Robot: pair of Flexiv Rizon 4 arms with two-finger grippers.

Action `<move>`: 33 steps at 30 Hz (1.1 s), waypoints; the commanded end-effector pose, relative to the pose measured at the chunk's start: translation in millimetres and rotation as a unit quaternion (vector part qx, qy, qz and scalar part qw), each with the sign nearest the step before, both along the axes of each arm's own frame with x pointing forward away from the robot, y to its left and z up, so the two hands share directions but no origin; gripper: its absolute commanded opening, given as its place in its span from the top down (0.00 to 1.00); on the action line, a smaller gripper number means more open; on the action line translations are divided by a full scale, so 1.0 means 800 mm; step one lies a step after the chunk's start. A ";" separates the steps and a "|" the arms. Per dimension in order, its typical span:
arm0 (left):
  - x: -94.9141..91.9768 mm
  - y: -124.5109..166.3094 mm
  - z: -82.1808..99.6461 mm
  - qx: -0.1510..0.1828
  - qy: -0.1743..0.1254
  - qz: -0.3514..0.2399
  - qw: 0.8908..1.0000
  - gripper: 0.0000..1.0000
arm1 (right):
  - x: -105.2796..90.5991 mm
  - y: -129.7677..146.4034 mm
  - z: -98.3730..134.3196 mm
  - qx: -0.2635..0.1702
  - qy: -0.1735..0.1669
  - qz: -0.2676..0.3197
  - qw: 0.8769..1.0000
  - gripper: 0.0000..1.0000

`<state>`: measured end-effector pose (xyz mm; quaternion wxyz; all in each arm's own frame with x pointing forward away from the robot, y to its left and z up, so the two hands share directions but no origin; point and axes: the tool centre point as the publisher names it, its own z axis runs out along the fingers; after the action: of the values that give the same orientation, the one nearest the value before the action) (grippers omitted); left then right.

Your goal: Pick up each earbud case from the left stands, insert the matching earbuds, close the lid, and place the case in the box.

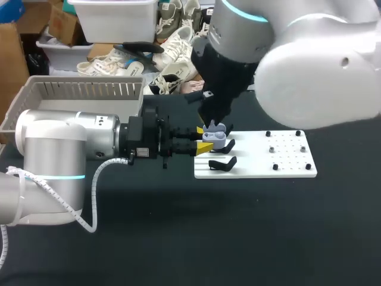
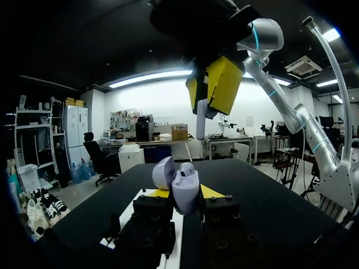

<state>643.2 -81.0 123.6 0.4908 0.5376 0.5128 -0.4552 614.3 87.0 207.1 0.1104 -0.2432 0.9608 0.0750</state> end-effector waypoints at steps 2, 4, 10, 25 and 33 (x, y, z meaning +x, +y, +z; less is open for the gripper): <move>-0.001 0.000 0.000 -0.001 -0.001 0.001 1.000 1.00 | 0.012 0.004 -0.010 -0.018 0.035 -0.001 0.999 1.00; -0.001 0.000 0.000 -0.001 -0.001 0.001 1.000 1.00 | 0.012 0.003 -0.011 -0.013 0.042 -0.004 0.999 1.00; -0.001 0.000 0.000 -0.001 -0.001 0.001 1.000 1.00 | 0.011 0.001 -0.012 -0.017 0.040 -0.012 0.999 1.00; -0.001 0.000 0.000 -0.001 -0.001 0.001 1.000 1.00 | 0.016 0.003 -0.016 -0.015 0.043 -0.015 0.999 1.00; -0.001 0.000 0.000 -0.001 -0.001 0.001 1.000 1.00 | 0.021 0.004 -0.022 -0.007 0.048 -0.013 0.999 1.00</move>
<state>643.2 -81.0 123.6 0.4908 0.5375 0.5128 -0.4552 628.9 88.9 189.9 0.0655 -0.2275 0.9684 0.0785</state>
